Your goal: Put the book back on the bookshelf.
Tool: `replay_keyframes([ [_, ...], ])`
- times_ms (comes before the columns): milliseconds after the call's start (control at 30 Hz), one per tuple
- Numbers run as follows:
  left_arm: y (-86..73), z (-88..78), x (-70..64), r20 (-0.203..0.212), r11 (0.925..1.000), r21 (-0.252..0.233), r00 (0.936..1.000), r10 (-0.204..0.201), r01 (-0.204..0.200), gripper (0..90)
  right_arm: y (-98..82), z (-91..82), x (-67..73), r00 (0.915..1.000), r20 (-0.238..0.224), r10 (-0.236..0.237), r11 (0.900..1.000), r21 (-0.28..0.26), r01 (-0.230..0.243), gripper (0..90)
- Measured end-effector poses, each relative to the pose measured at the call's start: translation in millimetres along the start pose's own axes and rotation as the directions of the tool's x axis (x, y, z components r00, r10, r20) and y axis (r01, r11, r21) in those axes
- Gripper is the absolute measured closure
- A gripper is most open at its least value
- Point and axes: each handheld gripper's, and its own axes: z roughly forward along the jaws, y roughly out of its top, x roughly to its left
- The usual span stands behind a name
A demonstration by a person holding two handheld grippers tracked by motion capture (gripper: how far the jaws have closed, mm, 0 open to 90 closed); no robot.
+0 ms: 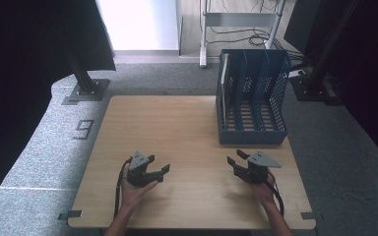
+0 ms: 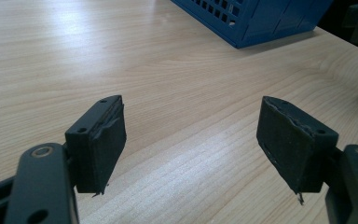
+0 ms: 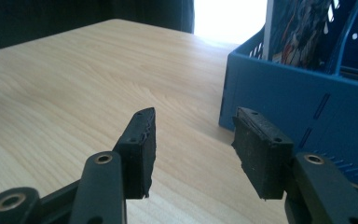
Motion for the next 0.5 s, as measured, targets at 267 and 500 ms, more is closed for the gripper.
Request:
replay_keyframes([
  [267,-1.0,0.7,-0.2,-0.005,1.0,0.006,1.0,0.003,-0.003,23.7,-4.0,1.6,1.4,0.9998,-0.014,0.014,1.0,0.018,-0.013,47.4],
  [500,-1.1,0.2,0.3,-0.005,1.0,0.006,1.0,0.002,-0.002,23.7,-7.5,2.5,1.3,0.9996,-0.021,0.021,0.999,0.039,-0.021,44.4],
])
